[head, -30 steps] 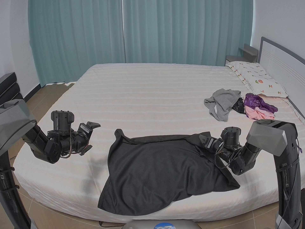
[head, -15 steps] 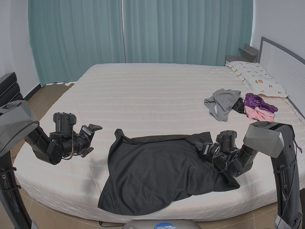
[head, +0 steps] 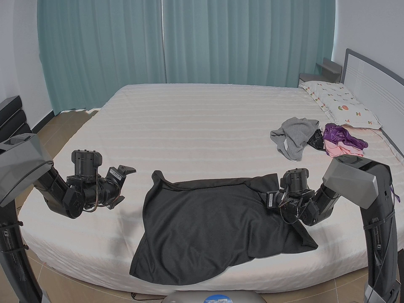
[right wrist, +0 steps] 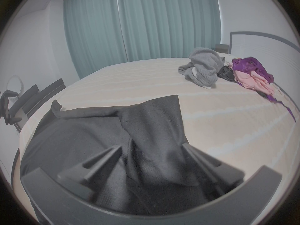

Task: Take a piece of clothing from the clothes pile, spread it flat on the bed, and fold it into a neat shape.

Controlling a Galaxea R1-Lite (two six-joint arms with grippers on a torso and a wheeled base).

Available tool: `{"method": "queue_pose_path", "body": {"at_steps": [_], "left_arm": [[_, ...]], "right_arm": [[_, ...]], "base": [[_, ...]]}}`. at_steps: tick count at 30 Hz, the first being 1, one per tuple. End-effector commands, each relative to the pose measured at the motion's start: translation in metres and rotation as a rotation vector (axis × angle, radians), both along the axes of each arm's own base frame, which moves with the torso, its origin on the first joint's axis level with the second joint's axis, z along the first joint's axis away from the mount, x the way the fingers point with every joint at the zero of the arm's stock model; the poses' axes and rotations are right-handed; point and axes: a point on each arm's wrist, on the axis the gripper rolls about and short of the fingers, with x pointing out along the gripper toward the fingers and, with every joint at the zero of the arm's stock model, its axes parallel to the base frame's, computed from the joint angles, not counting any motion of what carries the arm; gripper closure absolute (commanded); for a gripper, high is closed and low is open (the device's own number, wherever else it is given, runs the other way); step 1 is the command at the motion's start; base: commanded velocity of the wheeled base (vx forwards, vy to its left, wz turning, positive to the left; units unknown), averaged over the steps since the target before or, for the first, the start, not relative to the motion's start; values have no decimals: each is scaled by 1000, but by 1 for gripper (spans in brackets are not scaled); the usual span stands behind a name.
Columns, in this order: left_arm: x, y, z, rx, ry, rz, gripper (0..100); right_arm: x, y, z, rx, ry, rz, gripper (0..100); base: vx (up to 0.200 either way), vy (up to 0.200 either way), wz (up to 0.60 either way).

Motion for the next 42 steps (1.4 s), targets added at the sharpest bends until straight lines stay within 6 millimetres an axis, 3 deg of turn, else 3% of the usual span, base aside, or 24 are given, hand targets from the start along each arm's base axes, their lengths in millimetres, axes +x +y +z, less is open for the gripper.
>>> {"method": "queue_pose_path", "body": {"at_steps": [1, 6, 15, 22, 28, 29, 36, 42], "left_arm": [[1, 0, -1, 0, 3, 1, 0], [1, 0, -1, 0, 1, 1, 0], [2, 0, -2, 1, 1, 1, 0], [3, 0, -3, 1, 5, 1, 0], [4, 0, -5, -2, 8, 1, 0], [4, 0, -6, -1, 10, 1, 0], [4, -1, -7, -1, 13, 1, 0], [4, 0, -9, -1, 19, 4, 0]], "right_arm": [[6, 1, 2, -9, -4, 0, 100], [12, -3, 4, -14, -13, -19, 100], [49, -24, 31, 17, -188, -124, 100], [80, -29, 25, 47, -365, -181, 100], [95, -23, 14, 73, -452, -175, 100], [96, -21, 11, 75, -453, -169, 0], [91, -21, 6, 90, -419, -161, 0], [57, -28, 40, 193, -320, -63, 0]], "base": [[0, 0, 0], [0, 0, 0], [0, 0, 0], [0, 0, 0], [0, 0, 0], [0, 0, 0], [0, 0, 0], [0, 0, 0]]}}
